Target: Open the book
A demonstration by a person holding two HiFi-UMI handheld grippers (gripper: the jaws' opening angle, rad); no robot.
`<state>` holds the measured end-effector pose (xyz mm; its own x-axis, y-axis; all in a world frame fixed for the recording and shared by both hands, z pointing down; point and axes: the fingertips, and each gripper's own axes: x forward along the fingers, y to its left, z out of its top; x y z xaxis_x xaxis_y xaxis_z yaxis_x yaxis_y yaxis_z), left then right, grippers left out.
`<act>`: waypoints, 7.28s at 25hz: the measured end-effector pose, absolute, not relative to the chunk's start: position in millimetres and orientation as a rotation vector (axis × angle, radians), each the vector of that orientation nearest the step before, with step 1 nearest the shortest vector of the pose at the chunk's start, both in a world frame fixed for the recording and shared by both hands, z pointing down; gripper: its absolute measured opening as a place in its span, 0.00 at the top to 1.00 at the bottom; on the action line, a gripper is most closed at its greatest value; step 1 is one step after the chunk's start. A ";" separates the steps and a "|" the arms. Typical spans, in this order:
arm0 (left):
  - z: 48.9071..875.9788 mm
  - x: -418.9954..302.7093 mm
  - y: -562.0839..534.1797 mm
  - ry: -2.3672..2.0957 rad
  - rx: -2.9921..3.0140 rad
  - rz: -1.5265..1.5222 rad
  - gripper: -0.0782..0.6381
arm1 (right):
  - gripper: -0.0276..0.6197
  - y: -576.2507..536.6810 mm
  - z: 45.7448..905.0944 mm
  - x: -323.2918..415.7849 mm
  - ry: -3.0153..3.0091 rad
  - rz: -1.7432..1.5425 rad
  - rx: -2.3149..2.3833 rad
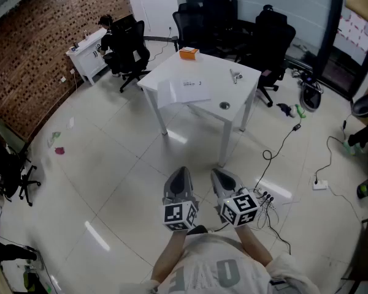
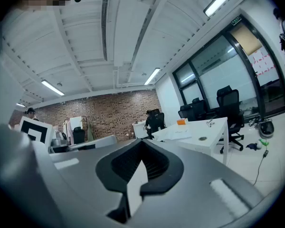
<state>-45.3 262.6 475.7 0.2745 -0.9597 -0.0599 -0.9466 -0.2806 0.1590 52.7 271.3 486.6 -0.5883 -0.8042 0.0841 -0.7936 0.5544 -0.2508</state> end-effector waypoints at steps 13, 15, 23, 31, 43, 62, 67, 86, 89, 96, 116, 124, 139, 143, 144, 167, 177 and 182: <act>479.4 -50.7 252.8 -1.801 2.437 -0.196 0.88 | 0.95 263.9 486.2 54.2 2.670 -0.440 -1.416; 478.0 -51.0 252.1 -1.805 2.438 -0.200 0.88 | 0.95 263.3 486.0 55.2 2.664 -0.444 -1.417; 481.4 -55.0 251.3 -1.805 2.415 -0.217 0.88 | 0.95 260.0 492.5 55.7 2.639 -0.501 -1.415; 486.8 -60.4 221.2 -1.790 2.384 -0.234 0.88 | 0.95 238.5 509.9 45.4 2.668 -0.568 -1.427; 508.4 -68.9 73.1 -1.744 2.360 -0.256 0.88 | 0.95 101.0 522.4 51.8 2.684 -0.537 -1.501; 495.8 -121.0 -266.1 -1.687 2.407 -0.203 0.88 | 0.95 -238.1 510.8 4.8 2.632 -0.597 -1.587; 512.9 -115.0 -301.6 -1.633 2.432 -0.105 0.88 | 0.95 -275.7 517.1 7.7 2.586 -0.644 -1.649; 538.0 -96.7 -347.3 -1.670 2.443 -0.061 0.88 | 0.96 -337.0 604.1 41.0 2.626 -0.834 -1.837; 550.0 -90.7 -347.4 -1.658 2.452 -0.016 0.88 | 0.75 -336.5 645.7 50.5 2.649 -0.998 -1.874; 563.8 -76.8 -349.3 -1.636 2.466 0.074 0.88 | 0.71 -324.2 707.3 73.3 2.644 -1.247 -1.987; 567.5 -73.9 -341.0 -1.663 2.435 0.100 0.88 | 0.95 -327.0 663.8 65.9 2.730 -1.038 -1.990; 571.8 -73.7 -331.9 -1.644 2.396 0.102 0.88 | 0.95 -316.3 604.5 8.7 2.962 -0.687 -1.732; 590.5 -68.2 -349.5 -1.305 2.232 0.091 0.70 | 0.95 -288.1 605.4 -41.6 3.187 -0.505 -1.459; 585.6 -66.4 -349.1 -1.258 2.208 0.027 0.71 | 0.95 -285.1 606.4 -45.0 3.207 -0.502 -1.427; 585.1 -65.1 -348.8 -1.249 2.206 0.024 0.71 | 0.95 -284.1 605.8 -46.6 3.214 -0.495 -1.415; 598.0 -130.5 -342.5 -1.495 2.126 0.125 0.82 | 0.95 -300.7 646.2 7.0 2.979 -0.818 -1.673; 613.7 -189.4 -336.7 -1.650 2.029 0.146 0.78 | 0.95 -296.8 692.3 17.9 3.042 -1.000 -1.761; 643.0 -212.5 -340.0 -1.687 1.974 0.189 0.77 | 0.95 -293.8 704.2 19.9 3.071 -1.040 -1.780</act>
<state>-212.5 -340.0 643.0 0.2098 -0.8757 0.4348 -0.9503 -0.0781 0.3013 19.9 -293.8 704.2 -0.4209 -0.5903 0.6888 -0.8873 0.4257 -0.1774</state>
